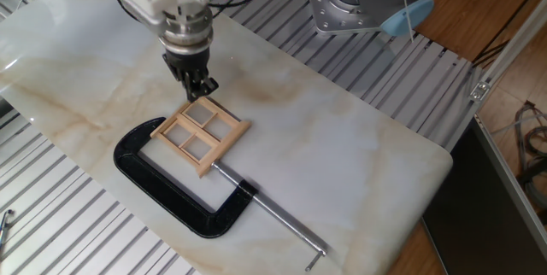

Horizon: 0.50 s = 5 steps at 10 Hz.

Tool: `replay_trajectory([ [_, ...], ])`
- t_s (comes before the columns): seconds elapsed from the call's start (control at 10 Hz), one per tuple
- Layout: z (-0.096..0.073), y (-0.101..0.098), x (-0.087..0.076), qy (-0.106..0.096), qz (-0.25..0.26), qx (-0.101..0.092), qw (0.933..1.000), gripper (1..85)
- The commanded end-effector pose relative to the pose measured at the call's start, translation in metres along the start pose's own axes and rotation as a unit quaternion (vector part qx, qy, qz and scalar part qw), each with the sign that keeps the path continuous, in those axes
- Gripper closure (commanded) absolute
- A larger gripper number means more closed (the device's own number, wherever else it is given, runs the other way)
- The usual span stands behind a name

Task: Open a sliding window

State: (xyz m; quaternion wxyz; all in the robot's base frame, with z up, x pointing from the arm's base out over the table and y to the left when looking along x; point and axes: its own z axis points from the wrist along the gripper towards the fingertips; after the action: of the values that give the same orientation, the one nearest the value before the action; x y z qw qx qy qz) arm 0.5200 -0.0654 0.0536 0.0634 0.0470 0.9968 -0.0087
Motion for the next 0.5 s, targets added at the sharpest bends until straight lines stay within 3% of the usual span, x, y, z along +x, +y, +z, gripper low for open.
replay_trajectory([
  [0.0, 0.0257, 0.0075, 0.0002, -0.013, 0.022, -0.002, 0.9997, 85.0],
  [0.4, 0.0317, 0.0163, 0.0029, -0.017, 0.03, -0.008, 0.9994, 85.0],
])
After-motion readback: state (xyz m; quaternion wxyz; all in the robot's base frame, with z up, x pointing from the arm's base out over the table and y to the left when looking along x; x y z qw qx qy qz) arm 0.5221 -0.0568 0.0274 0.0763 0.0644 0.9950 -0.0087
